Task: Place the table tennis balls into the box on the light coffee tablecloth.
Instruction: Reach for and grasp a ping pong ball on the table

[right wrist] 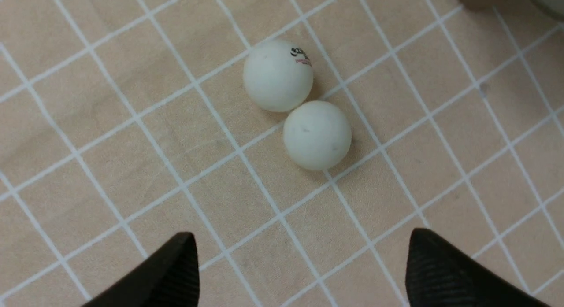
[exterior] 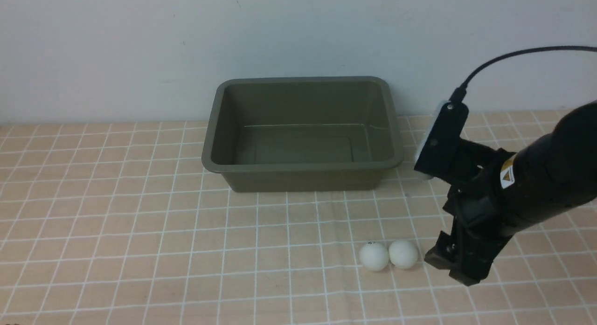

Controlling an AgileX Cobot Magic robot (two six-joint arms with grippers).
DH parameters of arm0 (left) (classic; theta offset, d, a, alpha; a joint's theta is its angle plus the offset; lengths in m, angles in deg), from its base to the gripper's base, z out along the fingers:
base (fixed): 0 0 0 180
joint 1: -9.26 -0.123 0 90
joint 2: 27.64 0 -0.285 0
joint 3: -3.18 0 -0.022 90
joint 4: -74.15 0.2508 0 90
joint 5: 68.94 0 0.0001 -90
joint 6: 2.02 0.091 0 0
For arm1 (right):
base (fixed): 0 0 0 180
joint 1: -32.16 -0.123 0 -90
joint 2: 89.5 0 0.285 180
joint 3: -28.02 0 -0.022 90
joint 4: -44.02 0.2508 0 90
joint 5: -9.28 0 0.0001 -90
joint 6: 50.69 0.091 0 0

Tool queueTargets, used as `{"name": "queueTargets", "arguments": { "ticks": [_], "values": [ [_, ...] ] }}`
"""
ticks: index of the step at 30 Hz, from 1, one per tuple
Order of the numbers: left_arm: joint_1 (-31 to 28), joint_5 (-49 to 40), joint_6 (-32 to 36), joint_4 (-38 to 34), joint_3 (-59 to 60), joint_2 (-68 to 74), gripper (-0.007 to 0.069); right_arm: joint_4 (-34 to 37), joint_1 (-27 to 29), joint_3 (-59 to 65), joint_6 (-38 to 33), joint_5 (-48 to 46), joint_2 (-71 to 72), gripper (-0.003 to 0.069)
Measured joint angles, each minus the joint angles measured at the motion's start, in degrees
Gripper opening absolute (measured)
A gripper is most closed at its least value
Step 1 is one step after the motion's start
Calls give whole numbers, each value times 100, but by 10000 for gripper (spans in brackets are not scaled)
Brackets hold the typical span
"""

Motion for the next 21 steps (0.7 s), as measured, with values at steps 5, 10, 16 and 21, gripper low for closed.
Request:
{"name": "queueTargets", "arguments": {
  "ticks": [5, 10, 16, 21],
  "values": [
    [0, 0, 0, 0, 0, 0, -69, 36, 0, -37, -1017, 96, -314, 572],
    [0, 0, 0, 0, 0, 0, -69, 42, 0, -37, -1640, 235, -606, 572],
    [0, 0, 0, 0, 0, 0, -69, 103, 0, -37, -2436, 449, -828, 572],
    [0, 0, 0, 0, 0, 0, -69, 224, 0, -37, -2901, 597, -983, 572]
  ]
}}
